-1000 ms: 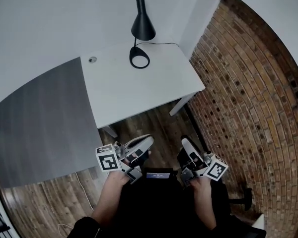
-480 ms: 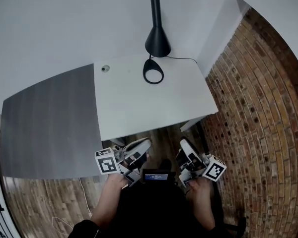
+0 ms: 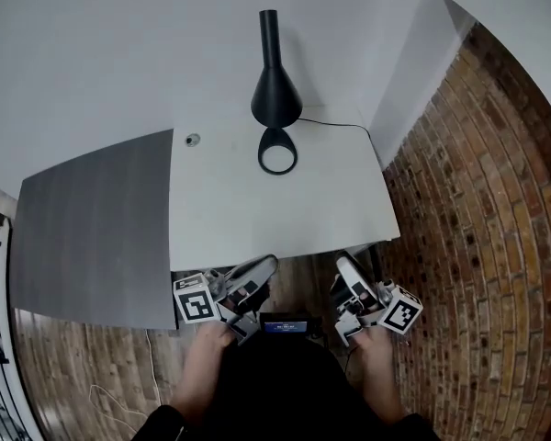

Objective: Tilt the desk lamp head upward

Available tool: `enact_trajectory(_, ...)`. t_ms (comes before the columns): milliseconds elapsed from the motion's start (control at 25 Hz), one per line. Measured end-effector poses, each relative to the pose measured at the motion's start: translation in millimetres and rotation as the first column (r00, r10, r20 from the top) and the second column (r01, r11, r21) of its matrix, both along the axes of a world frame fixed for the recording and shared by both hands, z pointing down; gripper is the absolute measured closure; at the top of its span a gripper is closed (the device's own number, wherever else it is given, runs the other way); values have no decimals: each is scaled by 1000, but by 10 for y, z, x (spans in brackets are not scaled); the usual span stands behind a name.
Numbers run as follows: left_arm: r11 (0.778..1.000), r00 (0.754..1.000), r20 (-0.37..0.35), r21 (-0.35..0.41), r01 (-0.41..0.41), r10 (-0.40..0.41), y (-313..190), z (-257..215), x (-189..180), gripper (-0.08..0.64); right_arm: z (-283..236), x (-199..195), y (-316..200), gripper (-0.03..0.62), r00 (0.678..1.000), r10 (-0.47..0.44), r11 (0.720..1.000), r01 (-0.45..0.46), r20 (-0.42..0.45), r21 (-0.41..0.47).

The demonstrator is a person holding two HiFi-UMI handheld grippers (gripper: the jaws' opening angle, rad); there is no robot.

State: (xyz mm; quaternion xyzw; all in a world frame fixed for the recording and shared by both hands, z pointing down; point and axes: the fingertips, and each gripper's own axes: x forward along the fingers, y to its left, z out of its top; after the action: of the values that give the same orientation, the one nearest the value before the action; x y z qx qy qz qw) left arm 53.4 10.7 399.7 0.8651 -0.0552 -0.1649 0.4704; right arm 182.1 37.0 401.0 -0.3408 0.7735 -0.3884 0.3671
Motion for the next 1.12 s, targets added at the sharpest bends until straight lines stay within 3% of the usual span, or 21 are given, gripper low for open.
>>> enact_trajectory(280, 999, 998, 59, -7, 33, -32, -12, 64, 292, 549, 66, 318, -116, 503, 998, -44, 999, 44, 33, 13)
enact_trajectory(520, 999, 997, 66, -10, 43, -42, -116, 64, 394, 549, 79, 389, -195, 503, 997, -52, 999, 51, 49, 12)
enact_trajectory(1120, 1000, 999, -47, -22, 17, -18, -1171, 54, 408, 549, -68, 381, -1152, 503, 998, -24, 1000, 24, -49, -1)
